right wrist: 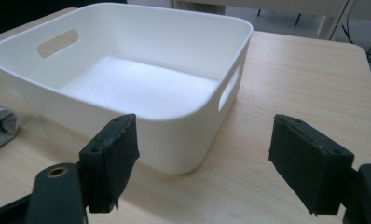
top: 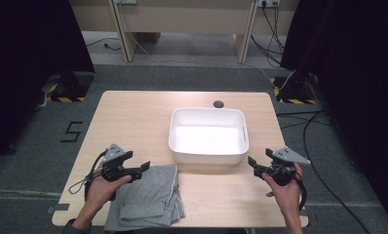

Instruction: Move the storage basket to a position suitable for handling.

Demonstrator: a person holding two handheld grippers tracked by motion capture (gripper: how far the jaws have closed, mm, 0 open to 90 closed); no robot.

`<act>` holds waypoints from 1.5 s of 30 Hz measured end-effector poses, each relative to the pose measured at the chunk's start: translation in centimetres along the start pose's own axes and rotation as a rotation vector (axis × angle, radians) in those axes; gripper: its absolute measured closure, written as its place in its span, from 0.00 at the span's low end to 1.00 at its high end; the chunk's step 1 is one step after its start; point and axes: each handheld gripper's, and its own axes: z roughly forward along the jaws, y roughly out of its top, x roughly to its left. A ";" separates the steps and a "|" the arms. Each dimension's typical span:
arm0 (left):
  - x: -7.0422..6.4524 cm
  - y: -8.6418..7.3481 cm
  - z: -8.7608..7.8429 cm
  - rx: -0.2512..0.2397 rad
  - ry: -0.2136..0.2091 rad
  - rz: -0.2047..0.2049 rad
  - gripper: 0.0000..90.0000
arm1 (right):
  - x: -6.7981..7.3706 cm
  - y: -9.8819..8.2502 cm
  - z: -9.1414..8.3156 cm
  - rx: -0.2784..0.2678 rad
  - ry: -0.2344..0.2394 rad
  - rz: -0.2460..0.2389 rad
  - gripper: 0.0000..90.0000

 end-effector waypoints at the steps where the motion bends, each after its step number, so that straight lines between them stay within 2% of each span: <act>1: -0.3 0.4 0.5 0.002 -0.006 0.002 0.20 | 0.0 0.3 0.2 -0.001 0.003 -0.004 0.28; 2: -0.3 0.4 0.5 0.002 -0.006 0.002 0.20 | 0.0 0.3 0.2 -0.001 0.003 -0.004 0.28; 6: -1.4 1.6 2.8 0.010 -0.040 -0.006 0.20 | 0.4 1.5 2.1 -0.004 0.025 0.011 0.29; 8: -1.8 1.8 3.5 0.033 -0.053 0.001 0.21 | 0.5 2.0 2.9 0.009 0.027 0.012 0.29; 10: -1.8 1.9 3.8 0.032 -0.053 -0.001 0.22 | 0.6 2.1 3.4 0.016 0.026 0.024 0.29; 12: -1.9 2.1 4.6 0.032 -0.057 0.003 0.25 | 0.5 2.3 4.7 0.041 0.021 0.034 0.30; 13: -2.0 2.1 4.7 0.033 -0.060 -0.009 0.26 | 0.5 2.3 5.1 0.047 0.017 0.039 0.30; 17: -2.2 2.3 5.4 0.033 -0.082 -0.014 0.28 | 0.6 2.2 6.3 0.066 0.045 0.046 0.31; 18: -2.2 2.3 5.4 0.033 -0.082 -0.014 0.29 | 0.6 2.2 6.3 0.066 0.045 0.046 0.31; 19: -2.4 2.3 5.6 0.034 -0.091 -0.015 0.29 | 0.7 2.1 6.6 0.061 0.068 0.069 0.25; 20: -2.4 2.3 5.7 0.033 -0.096 -0.014 0.30 | 0.8 2.1 6.7 0.063 0.061 0.071 0.26; 22: -2.3 2.2 5.9 0.032 -0.105 -0.016 0.32 | 0.8 2.2 6.8 0.062 0.047 0.052 0.28; 25: -1.9 2.1 6.3 0.011 -0.140 -0.054 0.35 | 0.9 2.2 6.9 0.062 0.043 0.047 0.29; 26: -1.9 2.0 6.4 0.015 -0.137 -0.061 0.35 | 1.0 2.2 6.9 0.063 0.045 0.043 0.29; 28: -1.8 1.9 6.5 0.018 -0.132 -0.058 0.35 | 1.1 2.1 7.0 0.056 0.054 0.047 0.30; 32: -1.3 1.7 6.7 0.014 -0.149 -0.085 0.35 | 1.7 2.2 7.5 0.047 0.088 0.033 0.33; 33: -1.1 1.6 6.9 0.016 -0.163 -0.110 0.35 | 1.8 2.2 7.7 0.049 0.093 0.029 0.33; 34: -0.9 1.5 7.1 0.008 -0.165 -0.096 0.35 | 1.9 2.2 7.9 0.049 0.095 0.019 0.33; 36: -0.8 1.4 7.1 0.011 -0.161 -0.092 0.34 | 2.1 2.2 8.0 0.051 0.097 0.020 0.33; 37: -0.7 1.3 7.0 0.018 -0.151 -0.124 0.34 | 2.1 2.3 8.4 0.047 0.104 0.025 0.33; 38: -0.7 1.3 7.0 0.019 -0.146 -0.127 0.34 | 2.2 2.3 8.5 0.050 0.104 0.026 0.33; 40: -0.6 1.4 6.9 0.006 -0.155 -0.104 0.33 | 2.4 2.4 8.6 0.059 0.108 0.020 0.32; 41: -0.6 1.4 6.7 0.018 -0.135 -0.119 0.33 | 2.5 2.5 8.6 0.058 0.106 0.020 0.32; 43: -0.4 1.5 6.5 0.015 -0.132 -0.119 0.33 | 2.9 2.5 8.7 0.062 0.104 0.019 0.32; 44: -0.3 1.5 6.5 0.005 -0.145 -0.111 0.33 | 3.0 2.5 8.8 0.058 0.105 0.014 0.32; 45: -0.2 1.5 6.3 0.014 -0.131 -0.121 0.33 | 3.2 2.5 8.7 0.062 0.110 0.021 0.32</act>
